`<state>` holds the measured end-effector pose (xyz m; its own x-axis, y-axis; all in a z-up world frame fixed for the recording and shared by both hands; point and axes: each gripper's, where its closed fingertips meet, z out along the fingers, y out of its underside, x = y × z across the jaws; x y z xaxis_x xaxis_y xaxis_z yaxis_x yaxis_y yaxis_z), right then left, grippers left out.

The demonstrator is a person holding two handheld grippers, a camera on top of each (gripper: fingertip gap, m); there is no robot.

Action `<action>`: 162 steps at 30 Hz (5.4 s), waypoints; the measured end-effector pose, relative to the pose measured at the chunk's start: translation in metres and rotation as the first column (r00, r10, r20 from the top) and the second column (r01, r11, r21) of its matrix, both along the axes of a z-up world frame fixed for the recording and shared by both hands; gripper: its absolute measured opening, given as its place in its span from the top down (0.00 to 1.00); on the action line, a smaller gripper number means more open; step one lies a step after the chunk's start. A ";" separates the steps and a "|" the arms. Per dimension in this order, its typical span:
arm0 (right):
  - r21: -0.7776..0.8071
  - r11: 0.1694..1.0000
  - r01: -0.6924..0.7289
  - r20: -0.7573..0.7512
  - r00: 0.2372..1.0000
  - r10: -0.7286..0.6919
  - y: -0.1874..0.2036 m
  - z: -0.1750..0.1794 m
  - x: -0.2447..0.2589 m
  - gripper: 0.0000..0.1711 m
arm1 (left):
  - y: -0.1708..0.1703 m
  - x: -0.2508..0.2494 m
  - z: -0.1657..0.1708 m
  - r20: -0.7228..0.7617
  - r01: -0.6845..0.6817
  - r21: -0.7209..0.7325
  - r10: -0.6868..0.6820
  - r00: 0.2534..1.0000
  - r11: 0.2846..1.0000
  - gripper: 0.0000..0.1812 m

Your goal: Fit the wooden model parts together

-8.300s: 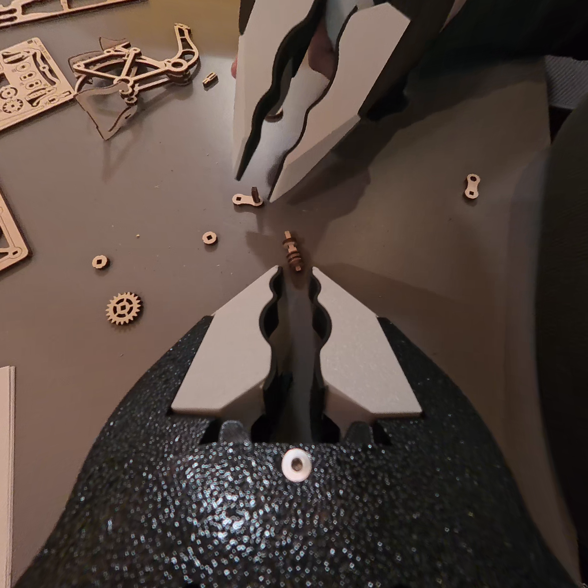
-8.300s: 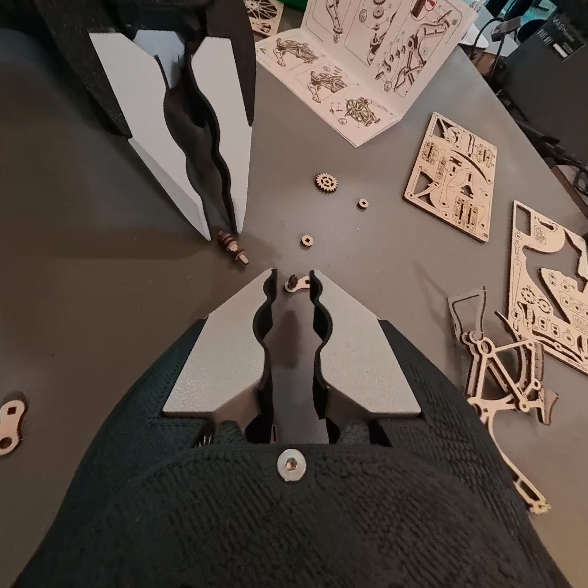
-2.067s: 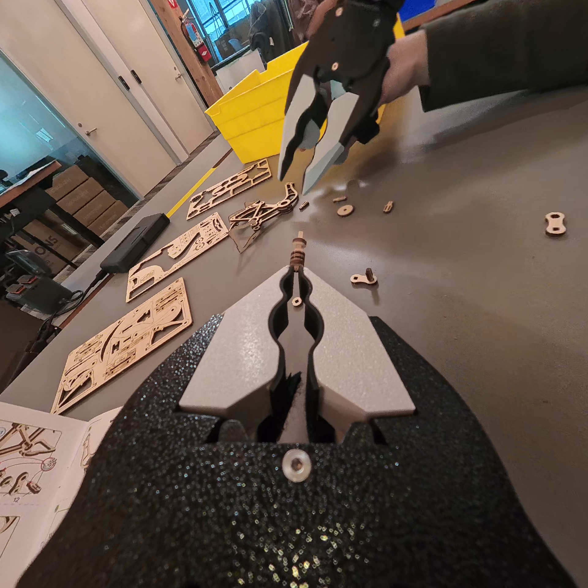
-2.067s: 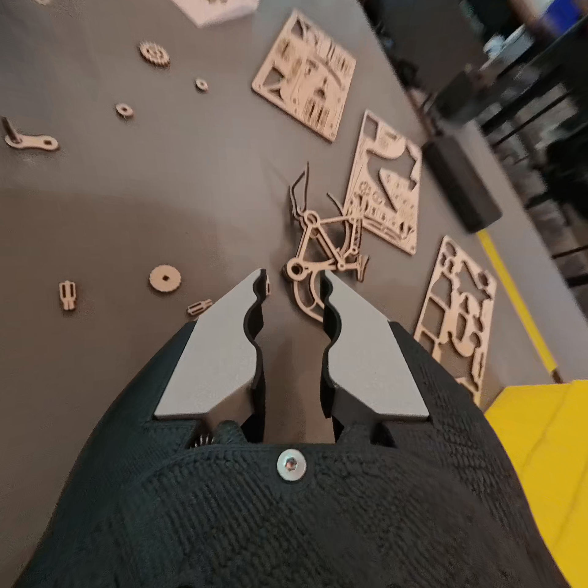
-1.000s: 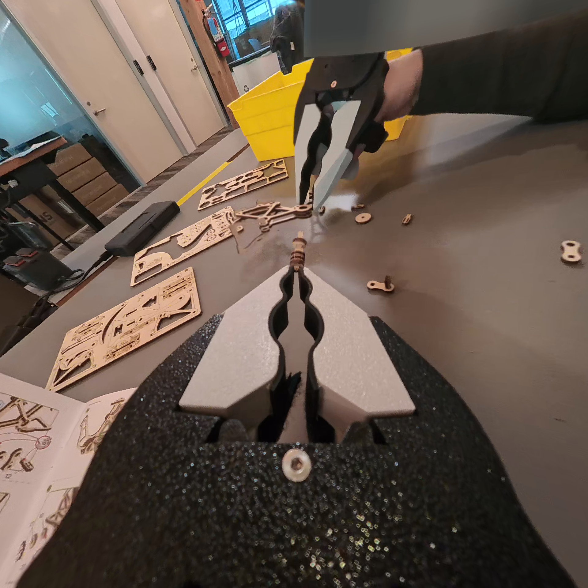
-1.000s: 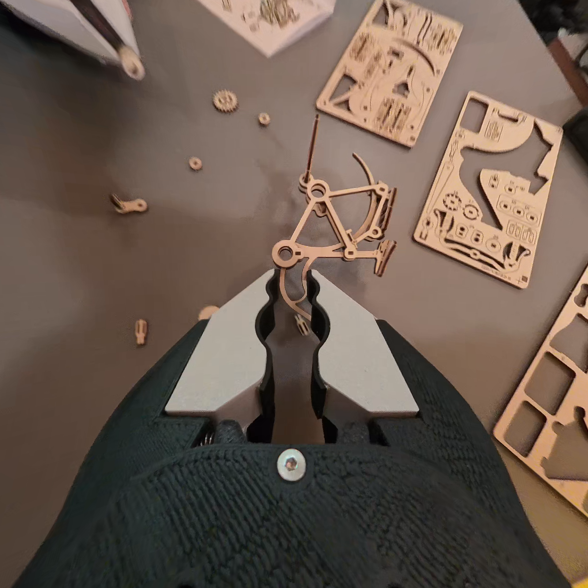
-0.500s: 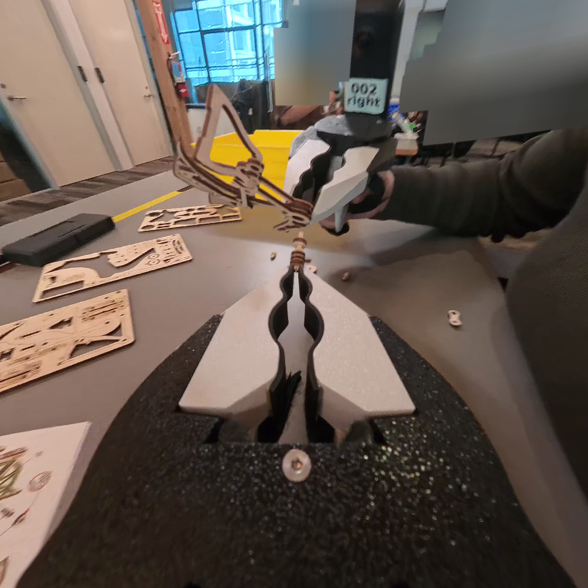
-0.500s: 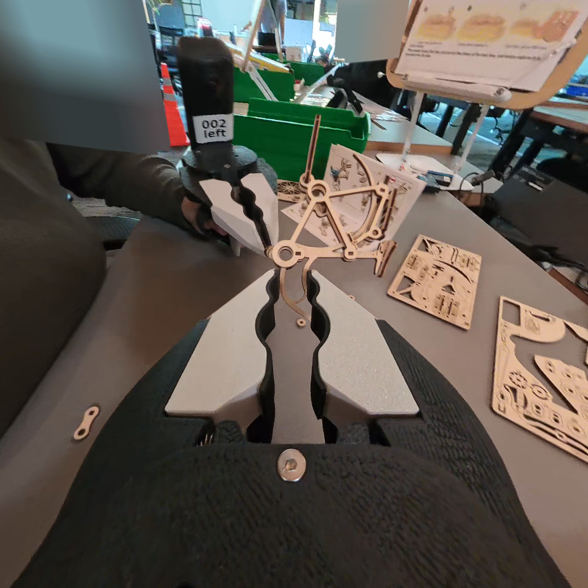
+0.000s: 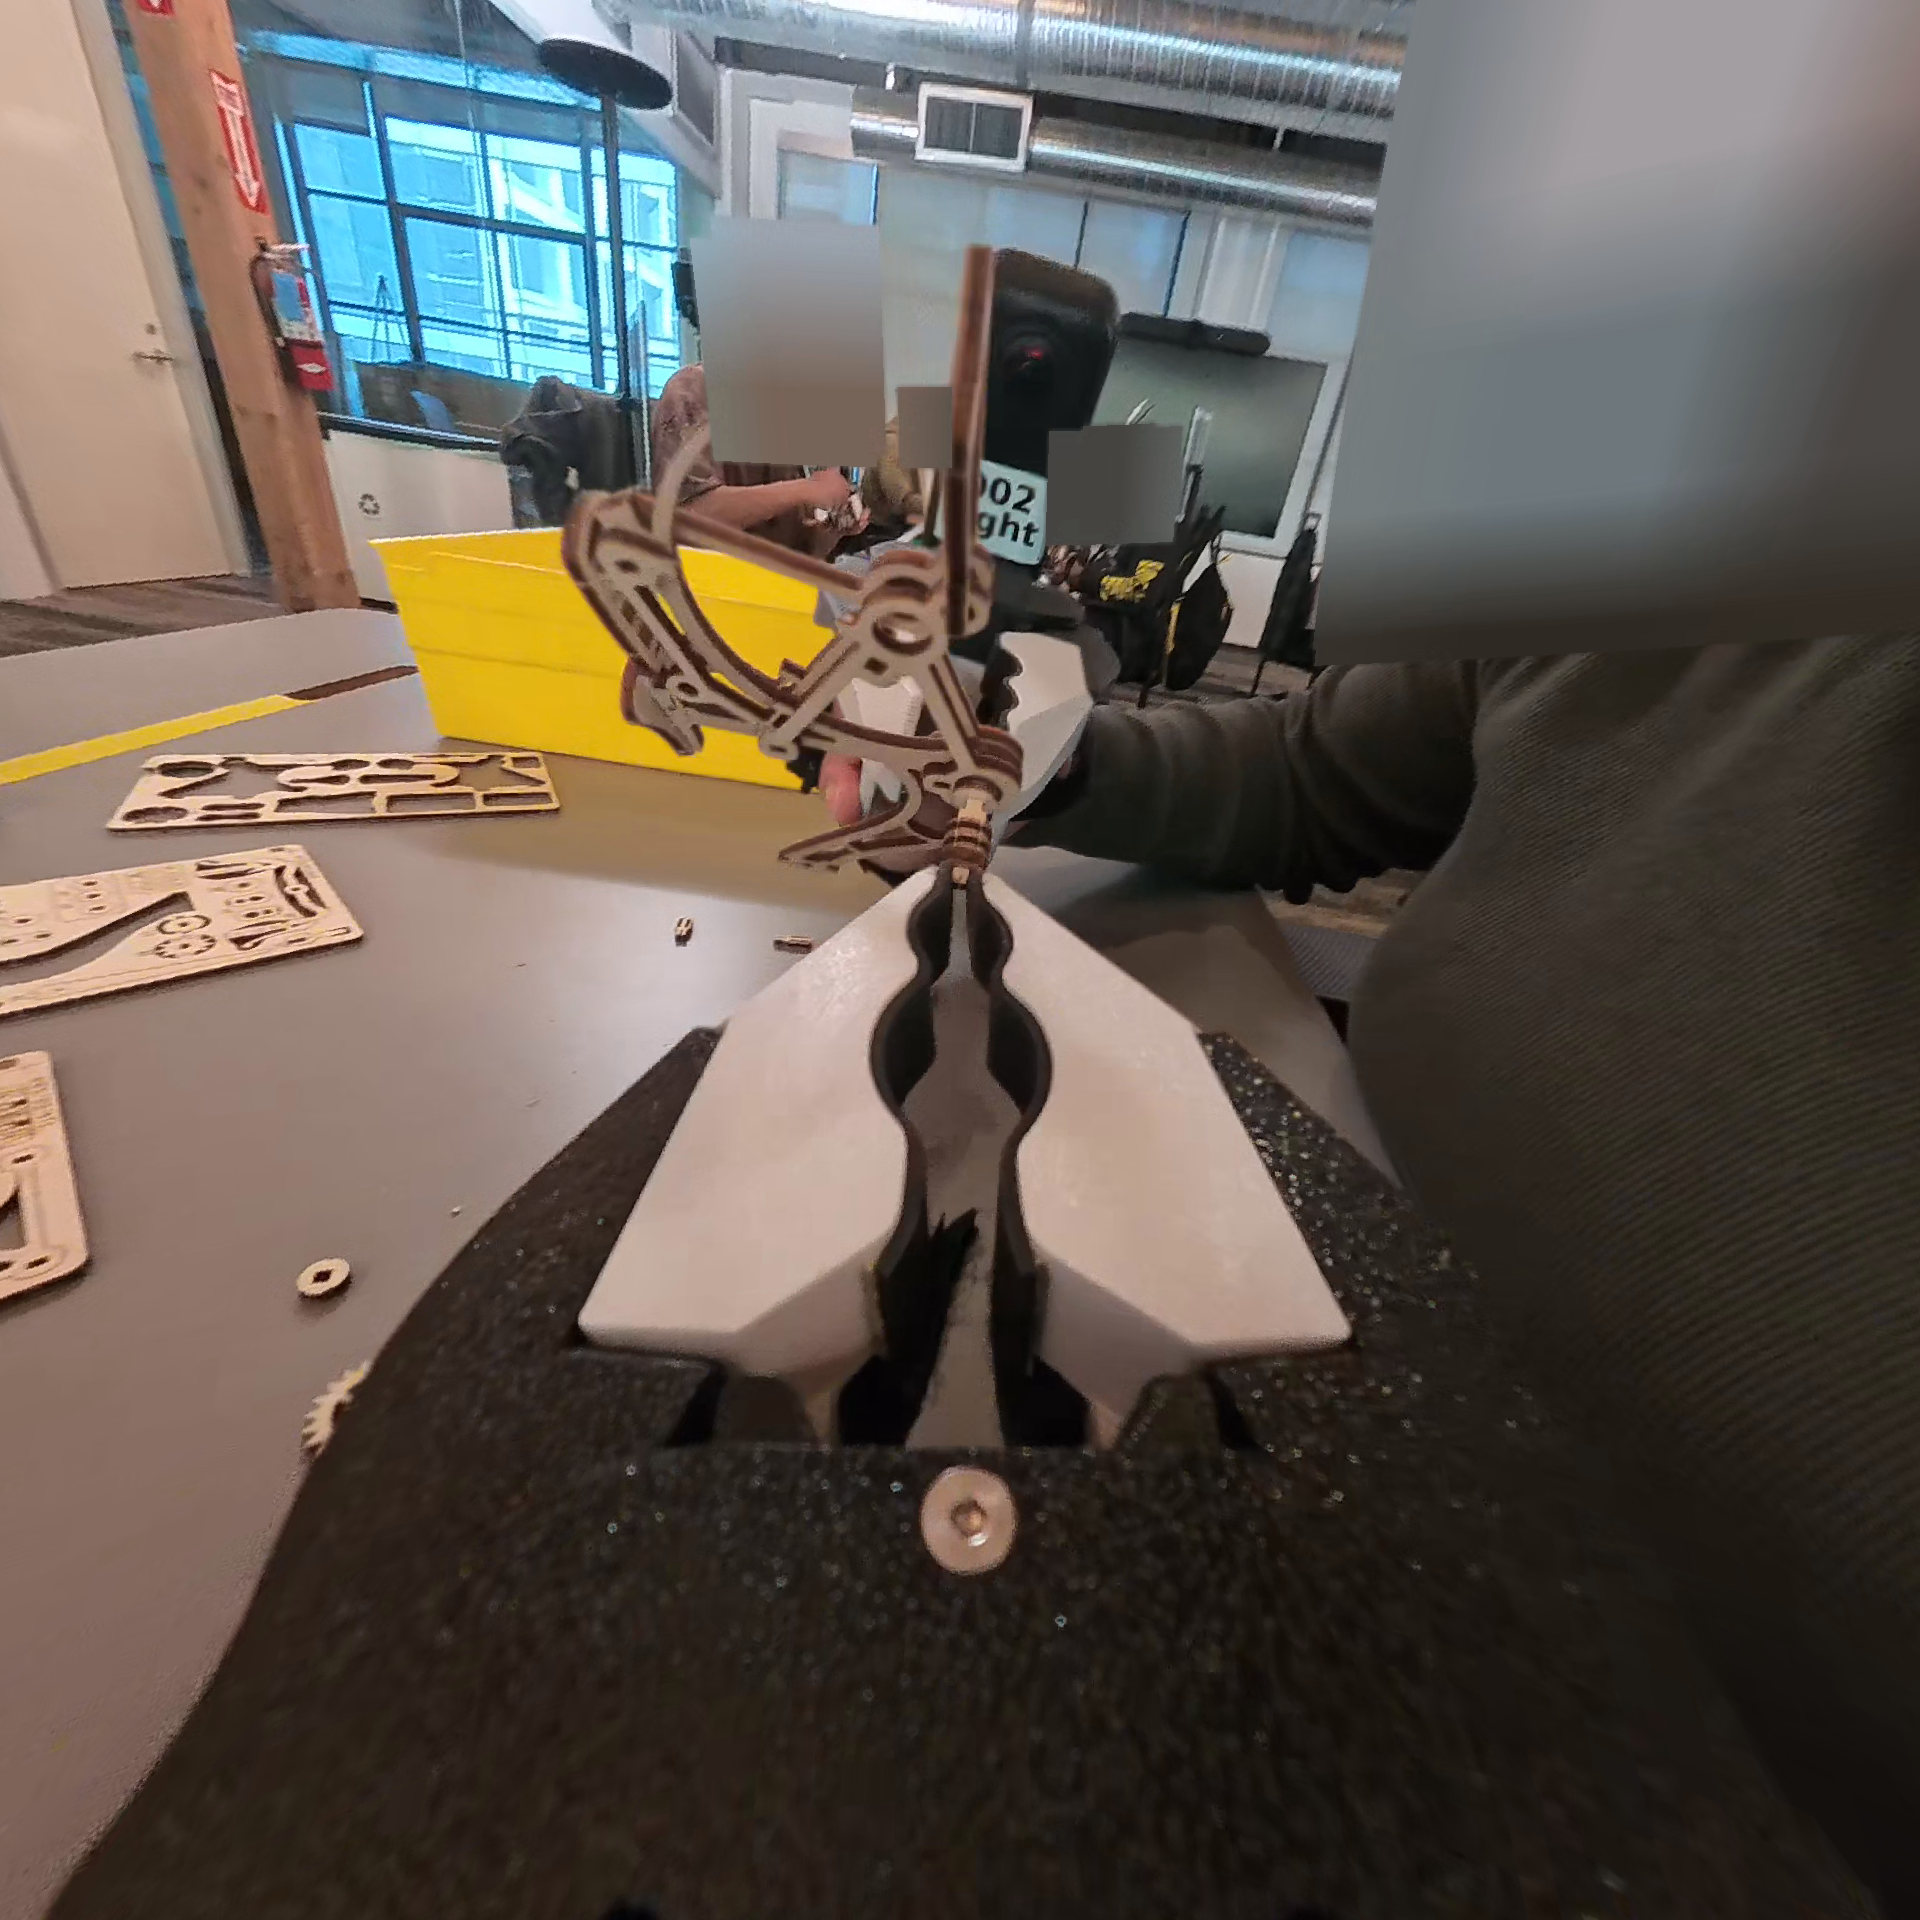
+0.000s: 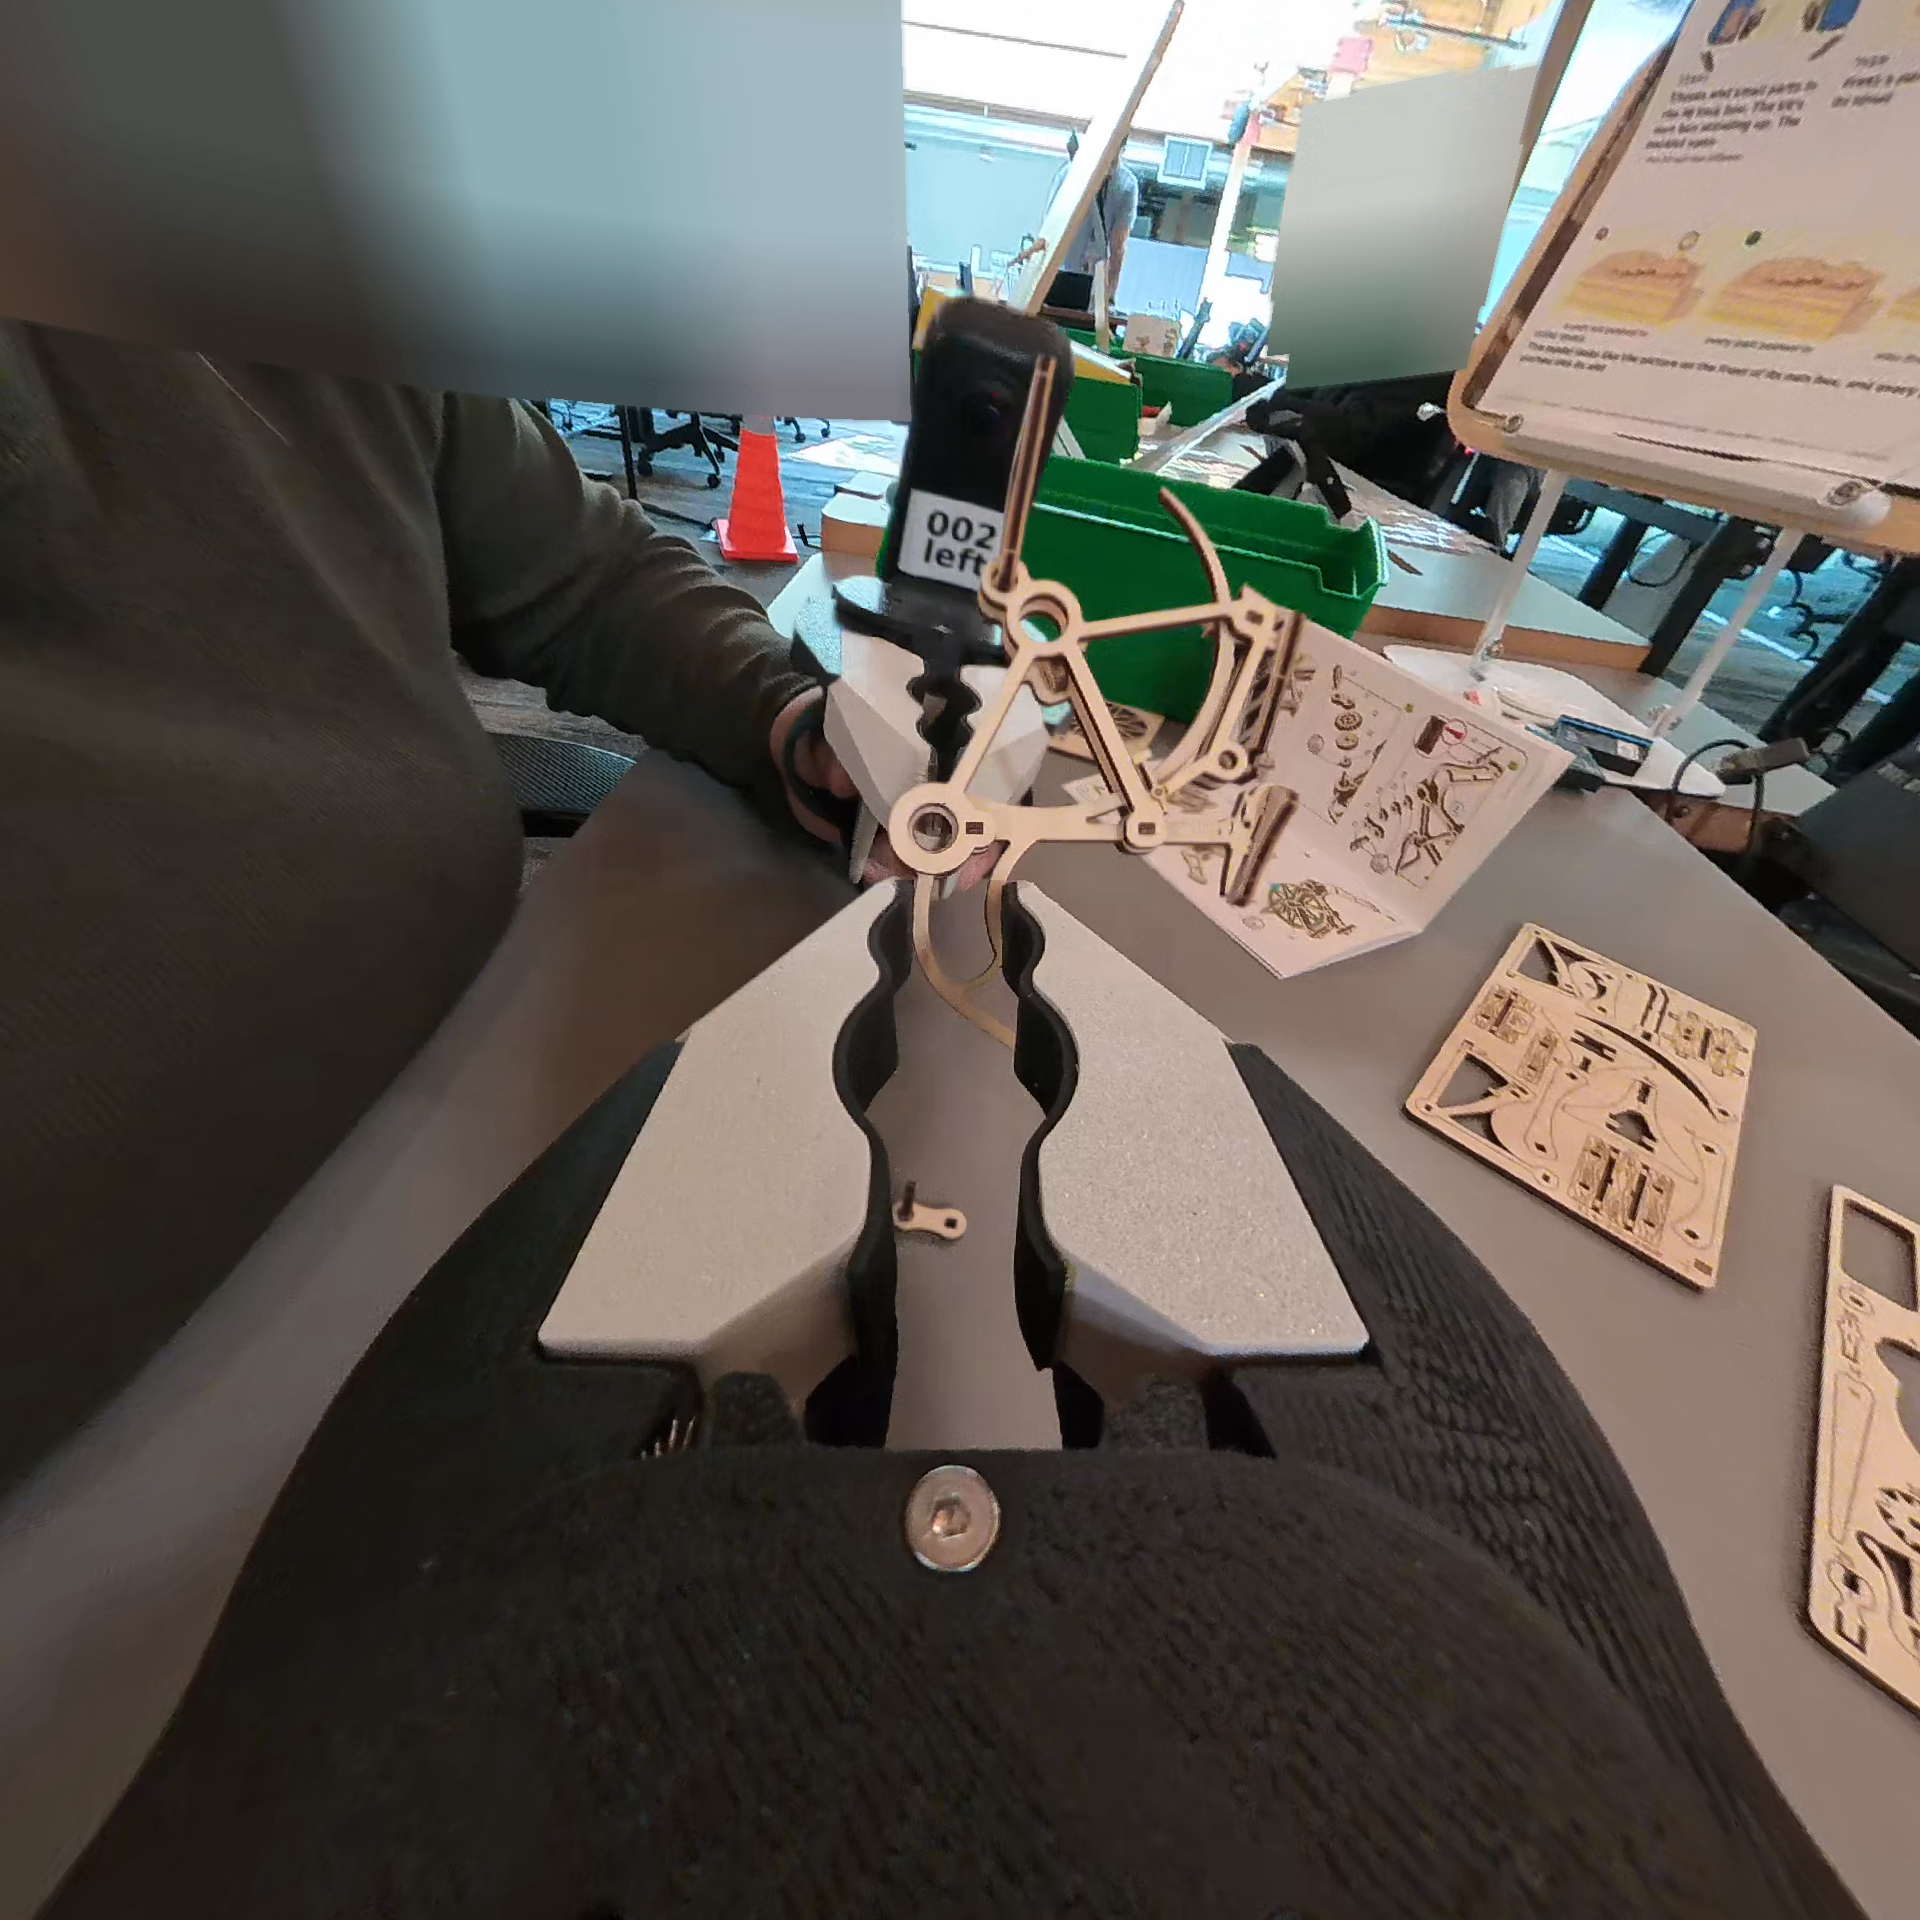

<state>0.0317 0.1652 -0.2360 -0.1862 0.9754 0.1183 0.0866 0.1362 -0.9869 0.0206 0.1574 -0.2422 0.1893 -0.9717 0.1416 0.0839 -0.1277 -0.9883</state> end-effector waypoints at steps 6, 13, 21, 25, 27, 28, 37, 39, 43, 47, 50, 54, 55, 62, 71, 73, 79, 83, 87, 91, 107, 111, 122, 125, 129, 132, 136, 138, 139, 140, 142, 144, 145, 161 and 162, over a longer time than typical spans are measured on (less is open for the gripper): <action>-0.006 1.000 -0.023 -0.019 1.000 0.022 -0.004 0.003 0.000 0.91 | -0.004 0.001 0.002 0.013 0.029 -0.004 -0.029 0.999 1.000 1.00; 0.070 0.998 -0.006 0.008 1.000 0.005 -0.005 -0.002 -0.001 0.91 | -0.004 0.004 -0.004 -0.036 0.014 0.025 -0.013 0.999 1.000 1.00; 0.207 0.978 0.031 0.049 0.998 -0.042 -0.003 -0.008 0.000 0.91 | -0.001 0.004 -0.008 -0.069 -0.011 0.039 0.014 0.998 0.999 1.00; 0.270 0.961 0.057 0.086 0.993 -0.083 0.001 -0.014 -0.001 0.91 | 0.003 0.004 -0.014 -0.140 -0.054 0.096 0.068 0.988 0.994 1.00; 0.312 0.948 0.066 0.110 0.988 -0.105 0.003 -0.018 -0.001 0.91 | 0.004 0.004 -0.017 -0.178 -0.073 0.142 0.098 0.979 0.987 1.00; 0.331 0.941 0.071 0.123 0.985 -0.118 0.004 -0.021 -0.001 0.91 | 0.006 0.004 -0.020 -0.200 -0.084 0.167 0.117 0.973 0.982 1.00; 0.343 0.935 0.087 0.199 0.966 -0.163 0.012 -0.039 -0.002 0.91 | 0.016 0.002 -0.040 -0.386 -0.136 0.408 0.306 0.870 0.903 1.00; 0.338 0.937 0.091 0.210 0.963 -0.170 0.014 -0.042 -0.002 0.91 | 0.017 0.001 -0.042 -0.403 -0.138 0.429 0.326 0.855 0.893 1.00; 0.321 0.942 0.096 0.219 0.960 -0.173 0.016 -0.045 -0.002 0.91 | 0.018 0.000 -0.043 -0.407 -0.145 0.412 0.324 0.854 0.900 1.00; 0.311 0.945 0.101 0.225 0.958 -0.176 0.018 -0.048 -0.002 0.91 | 0.020 -0.002 -0.042 -0.398 -0.155 0.394 0.321 0.859 0.906 1.00; 0.300 0.948 0.101 0.228 0.958 -0.174 0.019 -0.050 -0.002 0.91 | 0.019 -0.001 -0.043 -0.398 -0.155 0.399 0.323 0.859 0.904 1.00; 0.262 0.961 0.094 0.217 0.964 -0.154 0.018 -0.049 -0.002 0.91 | 0.019 -0.001 -0.043 -0.391 -0.156 0.392 0.317 0.864 0.907 1.00; 0.242 0.966 0.092 0.209 0.967 -0.145 0.017 -0.048 -0.002 0.91 | 0.019 -0.001 -0.042 -0.386 -0.158 0.387 0.315 0.867 0.908 1.00; 0.111 0.991 0.081 0.165 0.981 -0.099 0.016 -0.044 -0.004 0.91 | 0.018 -0.001 -0.037 -0.356 -0.165 0.381 0.310 0.882 0.910 1.00; 0.098 0.992 0.072 0.155 0.984 -0.087 0.016 -0.045 -0.004 0.91 | 0.018 -0.001 -0.038 -0.362 -0.164 0.388 0.314 0.878 0.907 1.00; 0.102 0.992 0.074 0.157 0.984 -0.089 0.016 -0.045 -0.004 0.91 | 0.018 -0.002 -0.039 -0.364 -0.165 0.386 0.314 0.877 0.908 1.00; 0.189 0.967 0.168 0.214 0.954 -0.208 0.039 -0.042 0.007 0.91 | 0.028 -0.008 -0.043 -0.393 -0.204 0.387 0.361 0.846 0.899 1.00; 0.279 0.916 0.287 0.483 0.783 -0.392 0.078 -0.072 0.039 0.91 | 0.031 -0.010 -0.047 -0.412 -0.214 0.354 0.358 0.838 0.910 1.00; 0.284 0.909 0.306 0.629 0.656 -0.417 0.086 -0.098 0.058 0.91 | 0.028 -0.009 -0.051 -0.433 -0.197 0.355 0.348 0.831 0.914 1.00; 0.290 0.895 0.338 0.637 0.630 -0.444 0.093 -0.101 0.063 0.75 | 0.027 -0.007 -0.053 -0.446 -0.186 0.362 0.345 0.826 0.914 1.00; 0.435 0.898 0.067 0.260 0.945 -0.197 0.001 -0.052 -0.007 0.96 | 0.011 0.003 -0.053 -0.444 -0.108 0.301 0.239 0.864 0.947 1.00; 0.396 0.915 0.076 0.232 0.956 -0.179 -0.001 -0.047 -0.008 0.96 | 0.016 0.001 -0.044 -0.385 -0.176 0.339 0.307 0.870 0.924 0.92; 0.174 0.982 0.073 0.174 0.979 -0.104 -0.006 -0.043 -0.010 0.96 | 0.011 0.005 -0.044 -0.416 -0.131 0.513 0.379 0.826 0.848 0.79; 0.149 0.987 0.061 0.169 0.982 -0.086 -0.008 -0.044 -0.011 0.96 | 0.009 0.007 -0.042 -0.397 -0.129 0.508 0.365 0.842 0.852 0.82; 0.100 0.994 0.036 0.143 0.988 -0.050 -0.015 -0.041 -0.015 0.96 | 0.001 0.013 -0.039 -0.369 -0.105 0.527 0.338 0.866 0.843 0.91; 0.086 0.996 0.038 0.137 0.989 -0.049 -0.013 -0.039 -0.013 0.96 | 0.003 0.011 -0.039 -0.376 -0.111 0.547 0.362 0.853 0.830 0.96; 0.111 0.993 0.032 0.148 0.988 -0.049 -0.014 -0.041 -0.012 0.96 | 0.002 0.011 -0.041 -0.399 -0.095 0.540 0.354 0.846 0.836 0.96; 0.131 0.991 0.032 0.156 0.986 -0.053 -0.013 -0.043 -0.012 0.96 | 0.002 0.010 -0.043 -0.413 -0.087 0.540 0.353 0.840 0.837 0.96; 0.136 0.990 0.031 0.157 0.986 -0.053 -0.013 -0.043 -0.011 0.96 | 0.002 0.010 -0.043 -0.415 -0.084 0.538 0.351 0.839 0.839 0.96; 0.136 0.990 0.027 0.159 0.986 -0.049 -0.013 -0.043 -0.011 0.96 | 0.001 0.011 -0.043 -0.417 -0.078 0.531 0.340 0.843 0.844 0.96; 0.139 0.990 0.020 0.164 0.986 -0.043 -0.014 -0.043 -0.010 0.96 | 0.000 0.011 -0.044 -0.425 -0.070 0.517 0.327 0.844 0.853 0.96; 0.150 0.989 0.011 0.173 0.984 -0.038 -0.015 -0.046 -0.009 0.96 | -0.001 0.012 -0.046 -0.438 -0.058 0.513 0.319 0.841 0.856 0.96; 0.155 0.988 0.004 0.178 0.984 -0.032 -0.016 -0.047 -0.009 0.96 | -0.001 0.012 -0.047 -0.444 -0.049 0.511 0.313 0.840 0.858 0.96; 0.150 0.988 0.022 0.163 0.986 -0.046 0.000 -0.044 0.029 0.97 | 0.005 -0.011 -0.058 -0.470 -0.074 0.312 0.222 0.855 0.947 0.97; 0.145 0.988 0.049 0.163 0.984 -0.072 0.005 -0.044 0.033 0.97 | 0.006 -0.010 -0.056 -0.450 -0.080 0.258 0.193 0.872 0.963 0.96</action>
